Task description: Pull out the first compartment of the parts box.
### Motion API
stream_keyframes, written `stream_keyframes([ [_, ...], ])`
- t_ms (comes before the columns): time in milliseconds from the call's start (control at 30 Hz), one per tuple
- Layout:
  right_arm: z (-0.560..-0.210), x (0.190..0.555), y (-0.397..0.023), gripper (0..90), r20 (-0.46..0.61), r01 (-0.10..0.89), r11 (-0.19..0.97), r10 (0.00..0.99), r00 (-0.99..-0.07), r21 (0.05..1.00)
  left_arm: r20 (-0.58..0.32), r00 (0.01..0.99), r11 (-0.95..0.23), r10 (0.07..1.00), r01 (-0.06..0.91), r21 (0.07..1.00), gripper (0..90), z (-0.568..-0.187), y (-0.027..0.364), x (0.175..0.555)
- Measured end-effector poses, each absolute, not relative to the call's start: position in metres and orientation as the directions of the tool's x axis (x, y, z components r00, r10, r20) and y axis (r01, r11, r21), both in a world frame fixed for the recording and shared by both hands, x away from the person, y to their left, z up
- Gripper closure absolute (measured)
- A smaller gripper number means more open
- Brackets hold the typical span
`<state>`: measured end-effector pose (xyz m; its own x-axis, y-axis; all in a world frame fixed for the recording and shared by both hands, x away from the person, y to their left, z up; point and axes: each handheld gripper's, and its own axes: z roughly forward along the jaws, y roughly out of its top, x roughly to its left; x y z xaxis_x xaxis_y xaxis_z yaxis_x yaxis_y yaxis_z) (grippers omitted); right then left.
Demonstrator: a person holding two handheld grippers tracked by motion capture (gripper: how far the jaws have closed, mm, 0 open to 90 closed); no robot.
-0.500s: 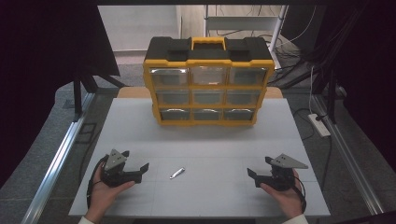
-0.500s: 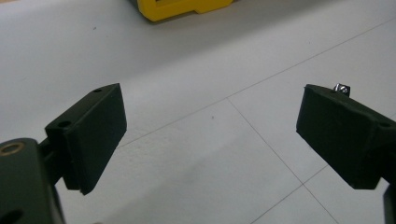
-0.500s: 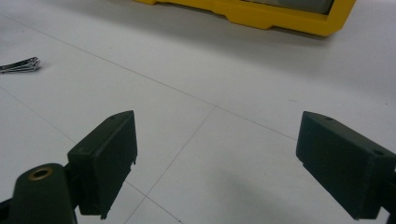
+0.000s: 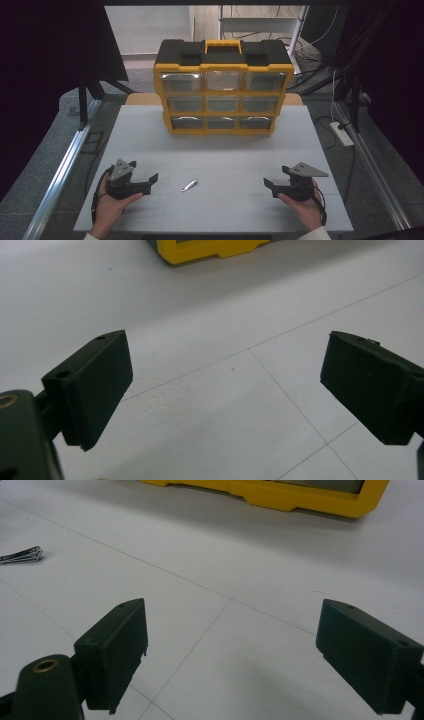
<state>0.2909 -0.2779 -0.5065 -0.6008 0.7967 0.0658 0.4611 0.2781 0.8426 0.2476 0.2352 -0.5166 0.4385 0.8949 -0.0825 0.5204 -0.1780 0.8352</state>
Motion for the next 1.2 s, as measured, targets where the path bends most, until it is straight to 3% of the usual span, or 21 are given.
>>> stream_keyframes([
  [600,-0.504,0.288,-0.273,14.2,0.046,0.450,0.294,0.794,-0.606,0.843,-0.117,0.486,-0.156,0.866,0.485,0.860,6.8,-0.511,0.230,0.241],
  [1200,-0.505,0.291,-0.270,14.5,0.037,0.451,0.304,0.795,-0.606,0.839,-0.073,0.529,-0.194,0.846,0.433,0.880,4.2,-0.504,0.219,0.240],
])
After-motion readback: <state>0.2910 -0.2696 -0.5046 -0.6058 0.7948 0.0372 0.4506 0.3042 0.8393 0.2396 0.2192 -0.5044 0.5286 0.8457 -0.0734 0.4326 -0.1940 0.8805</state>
